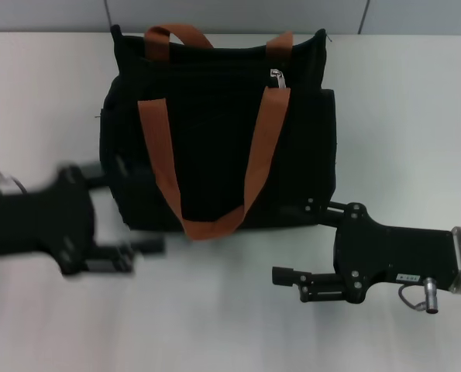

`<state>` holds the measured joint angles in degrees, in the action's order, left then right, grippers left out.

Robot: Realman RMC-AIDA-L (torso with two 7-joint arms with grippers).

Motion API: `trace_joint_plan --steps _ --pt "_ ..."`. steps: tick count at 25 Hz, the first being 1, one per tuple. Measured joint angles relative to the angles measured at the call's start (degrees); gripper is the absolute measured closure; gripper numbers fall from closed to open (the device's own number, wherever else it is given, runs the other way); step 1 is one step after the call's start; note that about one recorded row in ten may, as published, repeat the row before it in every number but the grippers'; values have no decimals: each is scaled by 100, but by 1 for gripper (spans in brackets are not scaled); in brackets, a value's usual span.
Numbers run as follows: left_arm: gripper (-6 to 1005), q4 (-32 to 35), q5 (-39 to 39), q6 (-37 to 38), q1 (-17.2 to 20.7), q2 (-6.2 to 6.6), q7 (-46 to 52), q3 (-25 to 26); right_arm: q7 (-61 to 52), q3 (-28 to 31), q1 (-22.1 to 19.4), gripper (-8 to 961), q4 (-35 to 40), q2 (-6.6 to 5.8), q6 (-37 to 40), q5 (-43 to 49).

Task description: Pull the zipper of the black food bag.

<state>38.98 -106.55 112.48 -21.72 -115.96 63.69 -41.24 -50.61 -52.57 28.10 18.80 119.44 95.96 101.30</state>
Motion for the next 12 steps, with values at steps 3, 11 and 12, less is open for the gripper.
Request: trace_joint_plan --steps 3,11,12 --pt "186 -384 -355 -226 29 -121 -541 -44 124 -30 3 141 -112 2 -54 -2" --pt "186 -911 -646 -603 38 -135 -1011 -57 466 -44 2 142 -388 11 -217 19" --pt "186 -917 -664 -608 40 -133 -1012 -59 474 -44 2 142 -397 13 -218 21"
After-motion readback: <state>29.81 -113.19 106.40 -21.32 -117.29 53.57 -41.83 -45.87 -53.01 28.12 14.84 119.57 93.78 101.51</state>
